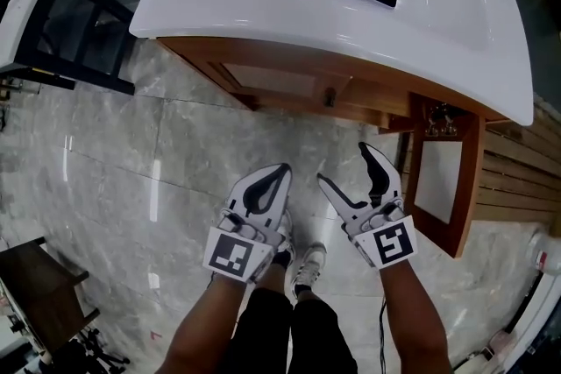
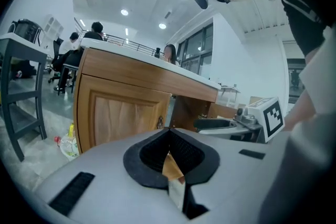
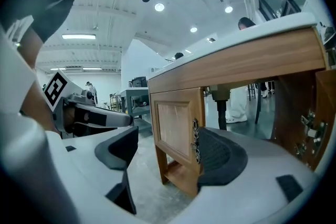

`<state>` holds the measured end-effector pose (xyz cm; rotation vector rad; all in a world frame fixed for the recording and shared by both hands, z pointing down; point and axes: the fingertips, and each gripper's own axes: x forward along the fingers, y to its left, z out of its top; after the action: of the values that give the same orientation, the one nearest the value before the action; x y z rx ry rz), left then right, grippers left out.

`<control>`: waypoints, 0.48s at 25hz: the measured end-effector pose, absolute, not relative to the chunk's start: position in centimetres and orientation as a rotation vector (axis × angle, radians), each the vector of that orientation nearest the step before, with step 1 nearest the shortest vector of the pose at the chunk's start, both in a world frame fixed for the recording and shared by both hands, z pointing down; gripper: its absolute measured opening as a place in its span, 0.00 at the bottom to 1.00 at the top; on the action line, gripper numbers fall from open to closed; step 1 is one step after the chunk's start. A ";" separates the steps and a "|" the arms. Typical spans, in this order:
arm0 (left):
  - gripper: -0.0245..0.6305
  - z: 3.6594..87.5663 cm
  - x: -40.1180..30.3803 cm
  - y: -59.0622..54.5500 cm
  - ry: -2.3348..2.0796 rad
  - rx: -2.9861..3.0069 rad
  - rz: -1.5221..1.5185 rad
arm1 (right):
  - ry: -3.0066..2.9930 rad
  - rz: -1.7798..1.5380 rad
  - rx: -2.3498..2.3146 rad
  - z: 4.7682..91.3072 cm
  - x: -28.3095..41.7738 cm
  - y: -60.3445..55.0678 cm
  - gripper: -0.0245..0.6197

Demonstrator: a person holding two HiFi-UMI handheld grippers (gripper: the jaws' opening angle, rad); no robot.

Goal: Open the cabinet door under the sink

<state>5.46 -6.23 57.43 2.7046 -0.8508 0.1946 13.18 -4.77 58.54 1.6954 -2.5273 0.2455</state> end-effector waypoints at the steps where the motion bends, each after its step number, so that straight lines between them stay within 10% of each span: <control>1: 0.07 57.5 5.5 -6.8 -0.849 2.708 0.192 | -2.523 0.248 1.687 58.9 13.3 -5.6 0.57; 12: 0.07 58.3 4.9 -11.0 -0.863 2.686 0.171 | -2.505 0.317 1.621 62.7 14.6 -13.2 0.67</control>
<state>4.93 -10.96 58.32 2.6864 -0.8626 0.1706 14.62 -13.23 62.71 1.6211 -2.5053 0.3169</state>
